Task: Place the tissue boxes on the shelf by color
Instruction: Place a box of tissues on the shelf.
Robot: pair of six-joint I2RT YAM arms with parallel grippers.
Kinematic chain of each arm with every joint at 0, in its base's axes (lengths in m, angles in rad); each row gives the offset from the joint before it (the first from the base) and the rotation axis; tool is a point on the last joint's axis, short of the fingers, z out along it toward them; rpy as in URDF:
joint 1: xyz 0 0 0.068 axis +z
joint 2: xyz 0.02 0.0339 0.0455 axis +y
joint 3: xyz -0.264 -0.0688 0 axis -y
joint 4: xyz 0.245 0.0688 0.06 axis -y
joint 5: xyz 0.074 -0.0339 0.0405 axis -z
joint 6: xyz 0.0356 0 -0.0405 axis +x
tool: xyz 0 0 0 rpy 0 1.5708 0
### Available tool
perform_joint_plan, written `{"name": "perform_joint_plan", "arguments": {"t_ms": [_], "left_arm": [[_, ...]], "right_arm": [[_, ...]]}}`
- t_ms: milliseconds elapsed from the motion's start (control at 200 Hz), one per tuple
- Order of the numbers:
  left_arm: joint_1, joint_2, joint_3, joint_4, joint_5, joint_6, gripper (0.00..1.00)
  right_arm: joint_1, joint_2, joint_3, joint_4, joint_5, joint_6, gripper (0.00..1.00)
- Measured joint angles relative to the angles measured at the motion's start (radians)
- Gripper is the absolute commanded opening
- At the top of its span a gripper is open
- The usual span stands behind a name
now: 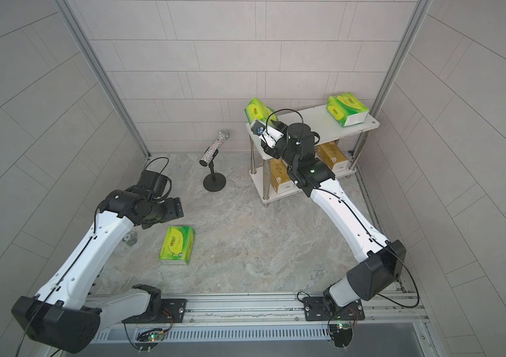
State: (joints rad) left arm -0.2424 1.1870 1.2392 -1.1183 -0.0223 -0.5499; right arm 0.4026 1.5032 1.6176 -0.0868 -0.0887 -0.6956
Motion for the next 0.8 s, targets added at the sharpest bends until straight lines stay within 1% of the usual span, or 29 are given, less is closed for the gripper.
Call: {"name": "perform_joint_plan", "arguments": {"t_ms": [150, 295, 430, 520, 590, 800], "left_arm": [[-0.003, 0.035, -0.001, 0.007, 0.044, 0.001, 0.88], [-0.003, 0.053, 0.000, 0.007, 0.060, 0.003, 0.88], [-0.003, 0.058, 0.003, 0.007, 0.066, 0.008, 0.88], [-0.003, 0.062, 0.003, 0.008, 0.068, 0.008, 0.88], [-0.003, 0.063, 0.003, 0.009, 0.071, 0.008, 0.88], [-0.003, 0.063, 0.003, 0.017, 0.075, 0.008, 0.88]], "right_arm": [[-0.057, 0.017, 0.013, -0.039, -0.024, -0.036, 0.56], [-0.083, 0.026, 0.013, -0.068, -0.035, -0.066, 0.59], [-0.090, 0.027, 0.013, -0.076, -0.042, -0.091, 0.64], [-0.090, 0.027, 0.013, -0.083, -0.046, -0.099, 0.72], [-0.090, 0.027, 0.013, -0.089, -0.047, -0.107, 0.76], [-0.090, 0.027, 0.013, -0.117, -0.056, -0.116, 0.79]]}}
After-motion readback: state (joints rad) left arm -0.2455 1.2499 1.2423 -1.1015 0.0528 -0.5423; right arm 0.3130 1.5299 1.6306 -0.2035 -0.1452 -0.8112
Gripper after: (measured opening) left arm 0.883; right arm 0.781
